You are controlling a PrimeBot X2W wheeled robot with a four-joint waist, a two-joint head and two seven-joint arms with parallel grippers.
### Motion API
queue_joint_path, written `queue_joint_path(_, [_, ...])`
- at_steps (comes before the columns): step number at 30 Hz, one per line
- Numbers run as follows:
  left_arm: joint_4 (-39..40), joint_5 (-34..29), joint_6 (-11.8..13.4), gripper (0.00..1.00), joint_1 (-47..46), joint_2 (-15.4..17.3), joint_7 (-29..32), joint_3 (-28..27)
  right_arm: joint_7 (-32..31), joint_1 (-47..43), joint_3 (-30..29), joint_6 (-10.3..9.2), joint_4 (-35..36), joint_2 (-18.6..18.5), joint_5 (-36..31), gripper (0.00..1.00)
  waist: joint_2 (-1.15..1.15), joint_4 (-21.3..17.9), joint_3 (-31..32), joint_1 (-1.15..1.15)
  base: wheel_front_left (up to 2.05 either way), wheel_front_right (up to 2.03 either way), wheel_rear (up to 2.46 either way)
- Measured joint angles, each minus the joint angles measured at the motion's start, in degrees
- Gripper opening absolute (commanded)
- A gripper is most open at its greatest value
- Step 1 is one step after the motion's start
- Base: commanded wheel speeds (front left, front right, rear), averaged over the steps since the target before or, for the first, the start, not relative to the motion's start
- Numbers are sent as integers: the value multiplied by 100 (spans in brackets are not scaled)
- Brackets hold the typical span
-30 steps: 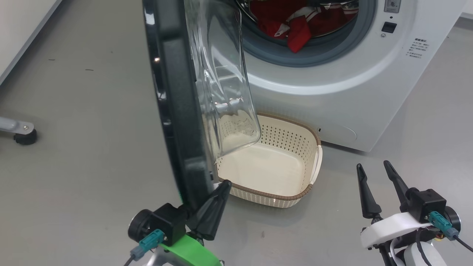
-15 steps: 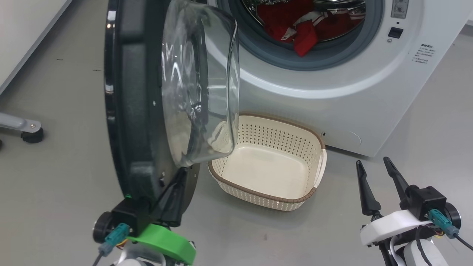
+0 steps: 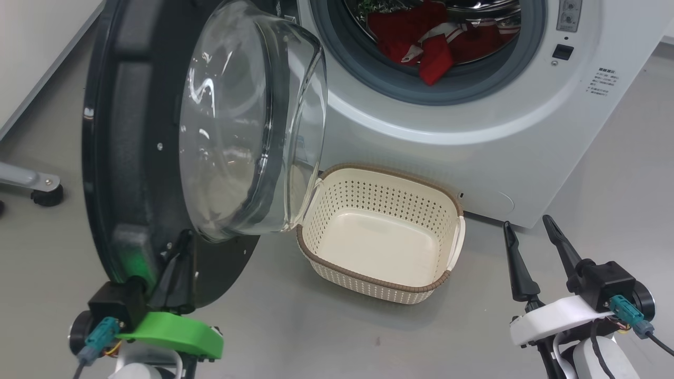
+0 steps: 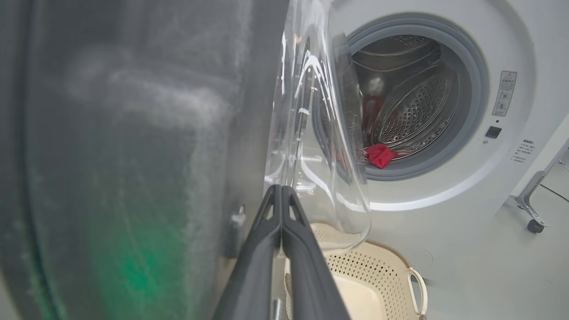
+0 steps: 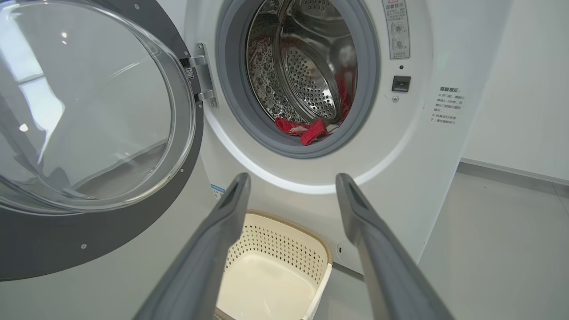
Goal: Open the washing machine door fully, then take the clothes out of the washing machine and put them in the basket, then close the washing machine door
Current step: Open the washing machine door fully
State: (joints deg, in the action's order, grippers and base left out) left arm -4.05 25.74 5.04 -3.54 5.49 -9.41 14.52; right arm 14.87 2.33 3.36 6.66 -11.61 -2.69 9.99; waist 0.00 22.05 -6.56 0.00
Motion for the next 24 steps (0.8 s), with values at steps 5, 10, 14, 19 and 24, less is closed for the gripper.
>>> queue_joint_path(5, [-143,63,31,0,-5,63,-84,-270,0,0,34,10,25,2,-5,100,0,-10,-2,0,0,0,0])
queue_joint_path(10, [-283,133,54,0,-42,113,-180,-592,0,0,80,31,44,5,-7,100,0,-44,-35,0,0,0,0])
queue_joint_path(14, [-421,191,73,0,-150,238,-211,-916,0,11,135,32,45,8,-8,100,0,-120,-79,0,0,0,0])
queue_joint_path(19, [-524,209,98,0,-245,275,-260,-1156,0,16,79,32,48,8,-7,100,0,-198,-146,0,0,0,0])
queue_joint_path(24, [-677,303,104,0,-366,316,-323,-1396,0,46,68,32,53,9,-7,100,0,-267,-196,0,0,0,0])
